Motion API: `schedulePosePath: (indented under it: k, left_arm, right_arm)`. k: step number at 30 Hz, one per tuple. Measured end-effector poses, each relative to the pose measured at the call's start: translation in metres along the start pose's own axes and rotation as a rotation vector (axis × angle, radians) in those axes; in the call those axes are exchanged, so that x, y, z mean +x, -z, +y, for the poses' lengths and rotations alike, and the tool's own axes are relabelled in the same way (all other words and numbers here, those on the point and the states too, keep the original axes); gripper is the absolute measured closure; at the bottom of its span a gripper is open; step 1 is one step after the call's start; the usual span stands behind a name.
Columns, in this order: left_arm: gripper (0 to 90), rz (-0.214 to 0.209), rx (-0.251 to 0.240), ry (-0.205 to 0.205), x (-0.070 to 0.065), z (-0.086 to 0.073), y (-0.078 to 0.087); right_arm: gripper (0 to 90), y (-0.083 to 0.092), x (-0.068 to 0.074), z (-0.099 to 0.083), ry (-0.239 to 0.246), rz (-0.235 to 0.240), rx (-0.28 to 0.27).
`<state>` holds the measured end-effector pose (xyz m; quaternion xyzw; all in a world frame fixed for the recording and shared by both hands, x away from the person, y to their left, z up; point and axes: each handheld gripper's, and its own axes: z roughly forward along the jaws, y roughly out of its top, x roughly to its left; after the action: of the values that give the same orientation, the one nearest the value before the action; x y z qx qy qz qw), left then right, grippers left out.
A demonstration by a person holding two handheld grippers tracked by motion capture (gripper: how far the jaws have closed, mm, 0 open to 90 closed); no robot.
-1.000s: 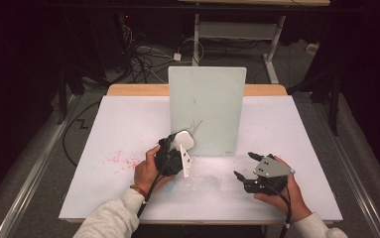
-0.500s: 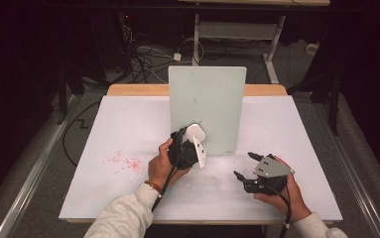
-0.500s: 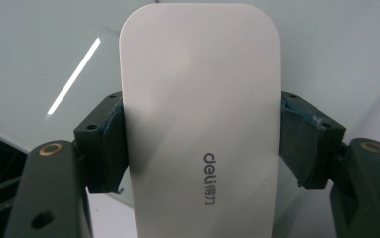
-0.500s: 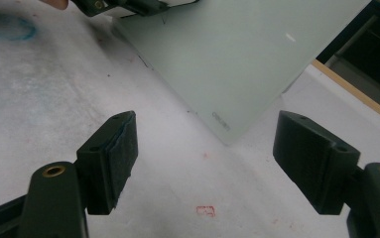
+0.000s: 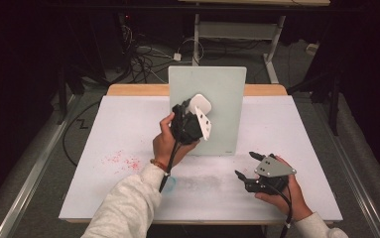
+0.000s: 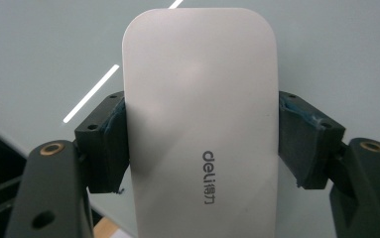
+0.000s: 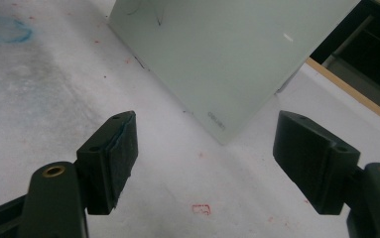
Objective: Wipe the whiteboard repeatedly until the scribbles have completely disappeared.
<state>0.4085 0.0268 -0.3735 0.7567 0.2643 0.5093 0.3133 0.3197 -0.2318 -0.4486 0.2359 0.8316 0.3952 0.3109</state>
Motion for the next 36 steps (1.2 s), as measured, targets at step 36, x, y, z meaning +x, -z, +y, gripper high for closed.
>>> schedulePosePath:
  k: [36]
  left_arm:
    - [28.9, -0.097, 0.102, -0.249, -0.064, -0.082, 0.006]
  right_arm:
    - [26.3, 0.001, 0.001, 0.000, 0.000, -0.001, 0.001]
